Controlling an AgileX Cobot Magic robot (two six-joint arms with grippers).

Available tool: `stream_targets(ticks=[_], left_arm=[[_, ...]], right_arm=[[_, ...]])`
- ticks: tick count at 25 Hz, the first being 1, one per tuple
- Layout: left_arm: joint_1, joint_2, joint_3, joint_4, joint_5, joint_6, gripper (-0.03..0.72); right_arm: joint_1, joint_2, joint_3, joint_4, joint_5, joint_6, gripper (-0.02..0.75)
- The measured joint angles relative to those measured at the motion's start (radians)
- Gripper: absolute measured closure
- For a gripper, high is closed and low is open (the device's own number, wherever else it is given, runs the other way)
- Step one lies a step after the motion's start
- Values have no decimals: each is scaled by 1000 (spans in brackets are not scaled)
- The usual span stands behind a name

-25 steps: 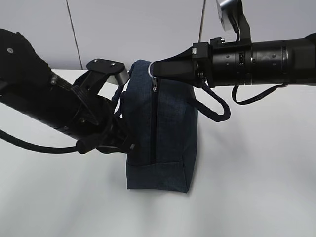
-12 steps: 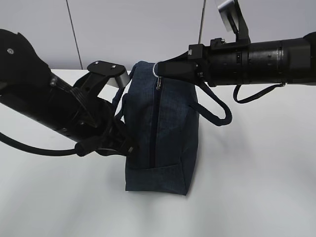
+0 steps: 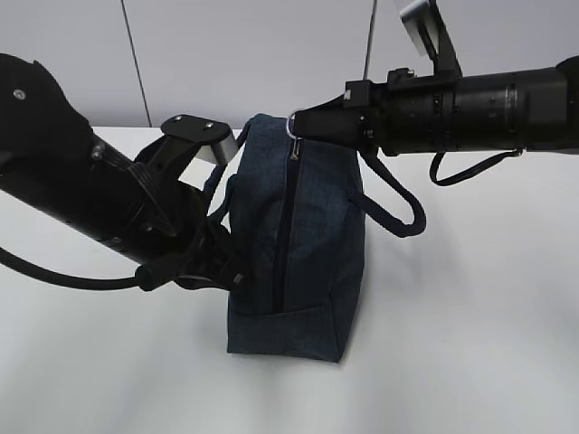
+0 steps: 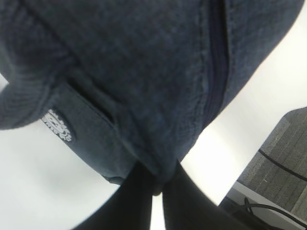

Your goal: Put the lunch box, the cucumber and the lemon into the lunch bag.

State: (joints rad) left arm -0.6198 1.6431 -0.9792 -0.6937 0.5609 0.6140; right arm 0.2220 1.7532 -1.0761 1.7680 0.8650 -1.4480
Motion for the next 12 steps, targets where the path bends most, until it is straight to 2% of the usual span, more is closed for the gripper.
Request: stream_targets(ticks=[12], left_arm=[[-4,-36,30,1,21,0,693]], right_arm=[[-21,0,-68,-21,-50,-7,738]])
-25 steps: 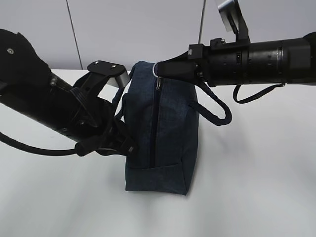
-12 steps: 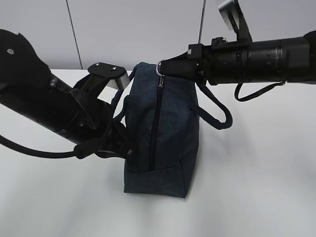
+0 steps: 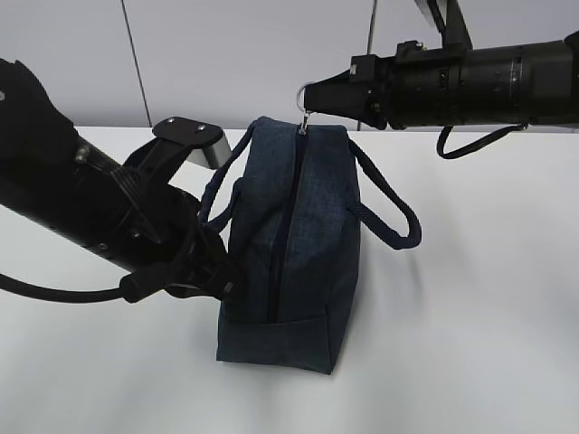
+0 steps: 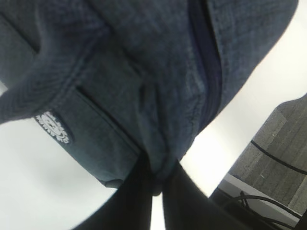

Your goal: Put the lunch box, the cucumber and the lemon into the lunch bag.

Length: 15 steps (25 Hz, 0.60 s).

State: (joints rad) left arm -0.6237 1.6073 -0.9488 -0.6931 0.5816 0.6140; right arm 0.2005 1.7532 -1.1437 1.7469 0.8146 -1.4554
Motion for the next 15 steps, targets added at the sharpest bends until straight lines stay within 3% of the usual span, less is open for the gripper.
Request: stream_targets(ticks=[15], left_arm=[[0,-94,104,-15,19,2,693]], right_arm=[[-1,0,-2,-20,-86,-14,738]])
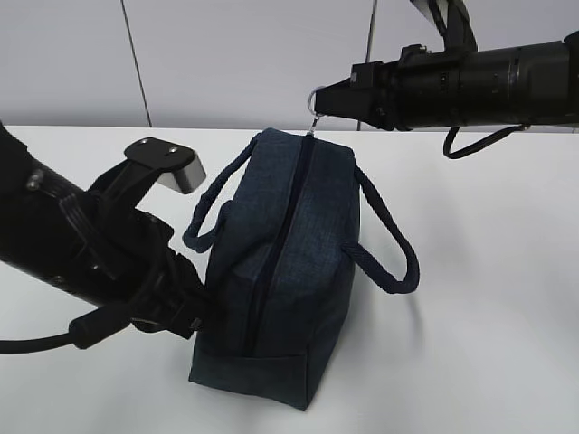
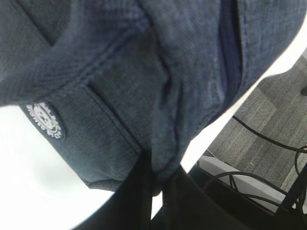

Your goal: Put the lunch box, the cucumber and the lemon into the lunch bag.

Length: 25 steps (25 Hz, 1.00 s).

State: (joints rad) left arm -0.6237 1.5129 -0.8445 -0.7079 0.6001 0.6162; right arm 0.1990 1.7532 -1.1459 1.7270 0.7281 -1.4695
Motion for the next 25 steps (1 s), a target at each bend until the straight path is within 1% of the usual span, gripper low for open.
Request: stream_targets(ticks=[9,20,23,25], left_arm=[[0,-57,54,-7,19,0,693],[-1,-57,64,-27,2,0,690],[-1,-57,64,-32,0,0,651],[-1,-57,64,-38,3,0,580]], right_arm=[[0,9,0,-16,-9,0,738],[0,34,0,3,11,-2,738],[-1,34,0,3,23,-2,738],[-2,34,0,6,29,-2,738]])
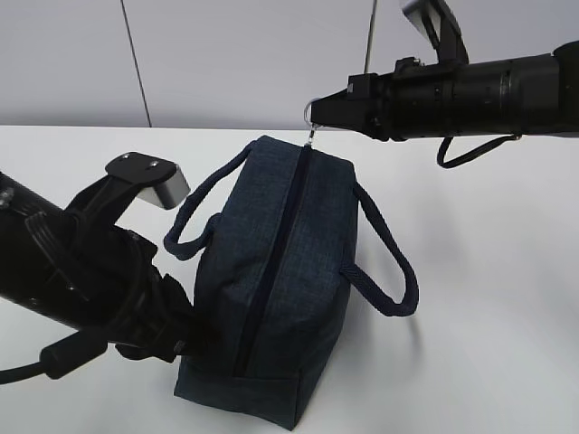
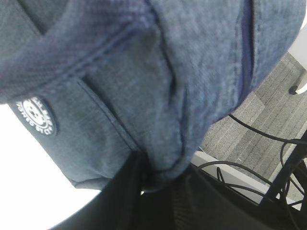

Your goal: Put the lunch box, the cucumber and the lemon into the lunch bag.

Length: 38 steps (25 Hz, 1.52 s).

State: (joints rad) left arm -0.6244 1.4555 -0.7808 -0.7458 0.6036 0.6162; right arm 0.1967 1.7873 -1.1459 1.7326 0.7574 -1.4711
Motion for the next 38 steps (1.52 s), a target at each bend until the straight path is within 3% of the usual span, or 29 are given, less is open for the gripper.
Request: stream_targets(ticks=[4,8,12,15,23,31,38], left_arm=[[0,0,1,-9,26,0,370],[0,-30,1,-28,71,0,278],[5,-112,-35,-14,90,-30,267],[44,-158,-86,25,117,-93,266],[179,-63,-399,164,275,-196,268],[185,196,-697,195,462,-232,270],[185,320,-816,191,553,-274,270]], right_arm=[[-3,0,0,0,15,0,738],[-3,0,0,2,27,0,738],[-5,0,0,2,32,0,738],[-5,0,0,3,35,0,738],[-5,0,0,3,80,0,738],[-5,0,0,3,80,10,738],[-5,0,0,3,80,10,738]])
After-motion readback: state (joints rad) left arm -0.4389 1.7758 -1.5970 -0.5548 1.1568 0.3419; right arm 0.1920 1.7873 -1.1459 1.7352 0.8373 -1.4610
